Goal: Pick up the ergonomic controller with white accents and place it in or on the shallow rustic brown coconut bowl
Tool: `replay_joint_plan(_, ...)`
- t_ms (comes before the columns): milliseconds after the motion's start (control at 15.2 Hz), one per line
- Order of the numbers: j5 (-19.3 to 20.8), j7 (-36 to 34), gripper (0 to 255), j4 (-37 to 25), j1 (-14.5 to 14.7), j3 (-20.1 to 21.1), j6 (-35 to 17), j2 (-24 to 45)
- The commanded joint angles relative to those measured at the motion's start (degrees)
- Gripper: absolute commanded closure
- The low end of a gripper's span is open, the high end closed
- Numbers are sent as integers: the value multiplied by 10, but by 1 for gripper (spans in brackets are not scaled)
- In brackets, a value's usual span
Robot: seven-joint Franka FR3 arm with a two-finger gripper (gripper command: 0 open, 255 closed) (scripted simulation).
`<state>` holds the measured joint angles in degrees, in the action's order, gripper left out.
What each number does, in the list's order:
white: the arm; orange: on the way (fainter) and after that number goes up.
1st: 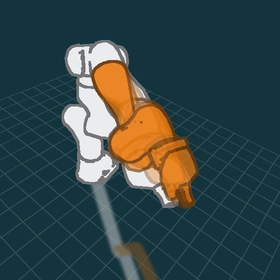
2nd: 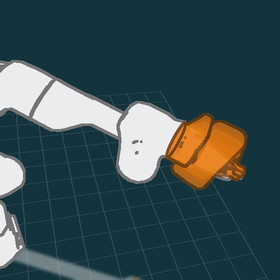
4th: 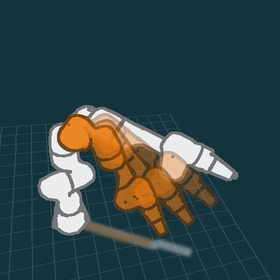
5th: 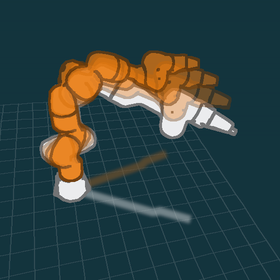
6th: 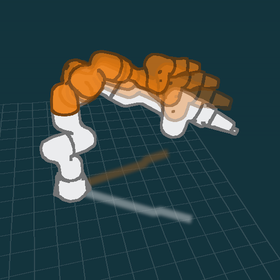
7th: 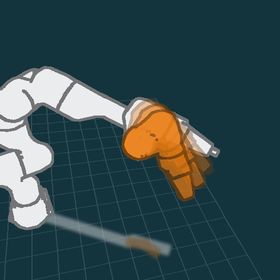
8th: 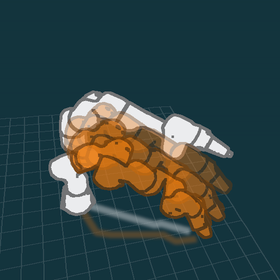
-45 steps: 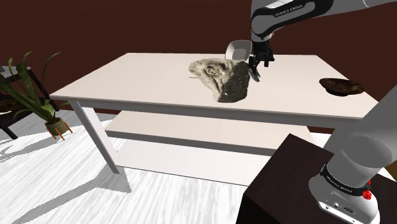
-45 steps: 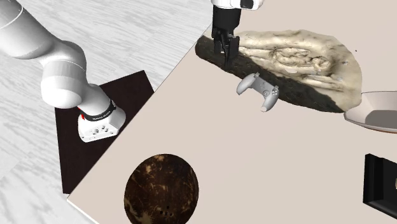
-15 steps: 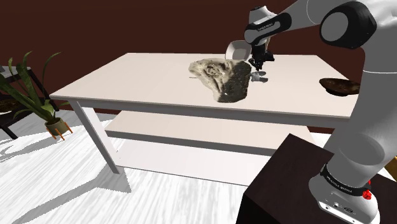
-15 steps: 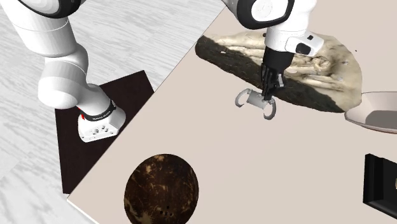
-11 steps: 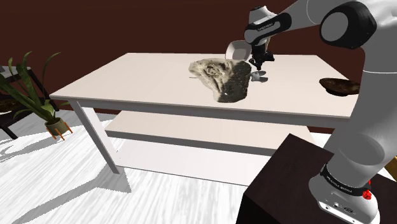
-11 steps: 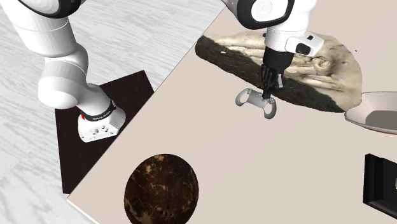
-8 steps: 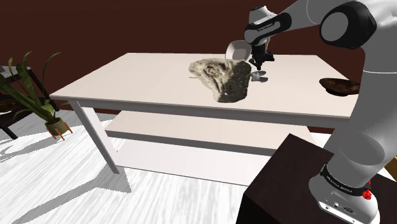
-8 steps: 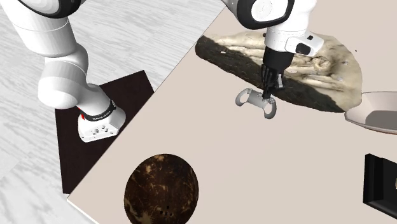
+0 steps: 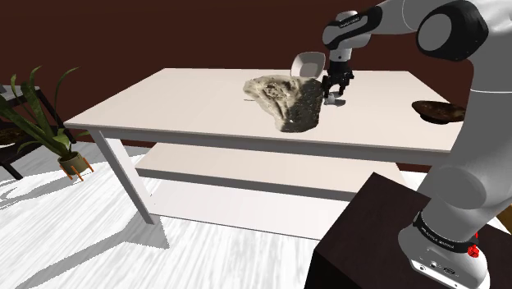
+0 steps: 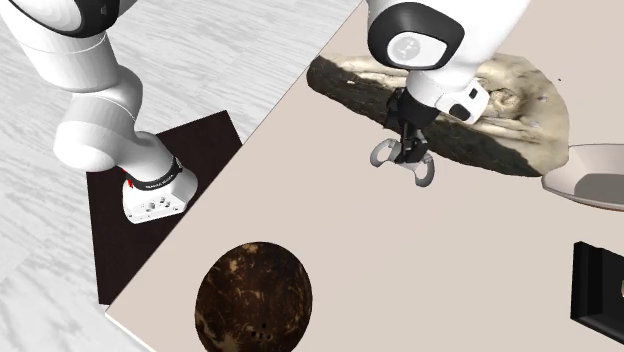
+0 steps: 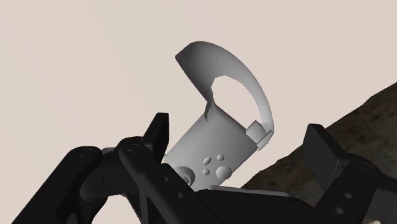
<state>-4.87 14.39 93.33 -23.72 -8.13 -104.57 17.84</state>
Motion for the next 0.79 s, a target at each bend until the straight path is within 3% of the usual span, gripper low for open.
replay_joint_plan(0, -8, 7, 0, 12, -3, 2, -8, 0)
replay_joint_plan(264, -10, 9, 0, 42, -1, 3, -41, 4)
replay_joint_plan(726, -10, 9, 0, 42, -1, 2, -41, 4)
